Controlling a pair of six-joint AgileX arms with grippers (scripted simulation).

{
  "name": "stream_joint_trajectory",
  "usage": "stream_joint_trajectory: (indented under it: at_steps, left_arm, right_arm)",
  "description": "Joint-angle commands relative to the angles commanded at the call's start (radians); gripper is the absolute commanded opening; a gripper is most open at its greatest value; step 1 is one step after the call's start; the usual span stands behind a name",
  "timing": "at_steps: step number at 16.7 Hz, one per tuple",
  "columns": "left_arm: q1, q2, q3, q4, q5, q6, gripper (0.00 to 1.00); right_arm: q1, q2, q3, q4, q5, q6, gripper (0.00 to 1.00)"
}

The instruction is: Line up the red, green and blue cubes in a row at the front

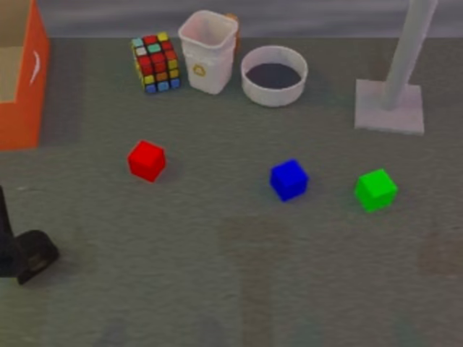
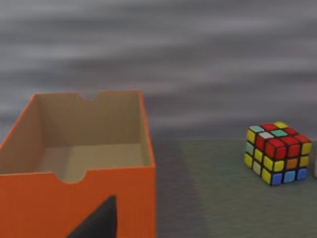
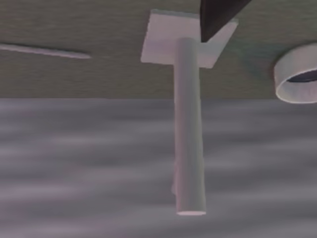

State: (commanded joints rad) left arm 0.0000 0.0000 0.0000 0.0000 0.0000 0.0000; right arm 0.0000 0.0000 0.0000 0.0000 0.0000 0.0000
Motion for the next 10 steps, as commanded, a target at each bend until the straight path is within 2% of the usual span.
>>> stream_joint_trajectory:
  at_steps: [5, 10]
  left_arm:
    - [-0.019, 0.049, 0.059, -0.037, 0.011, 0.008, 1.00]
    - [-0.094, 0.329, 0.339, -0.245, 0.043, 0.045, 1.00]
  right_arm:
    - [0.000, 0.000, 0.000, 0.000, 0.000, 0.000, 1.00]
    - [0.000, 0.000, 0.000, 0.000, 0.000, 0.000, 1.00]
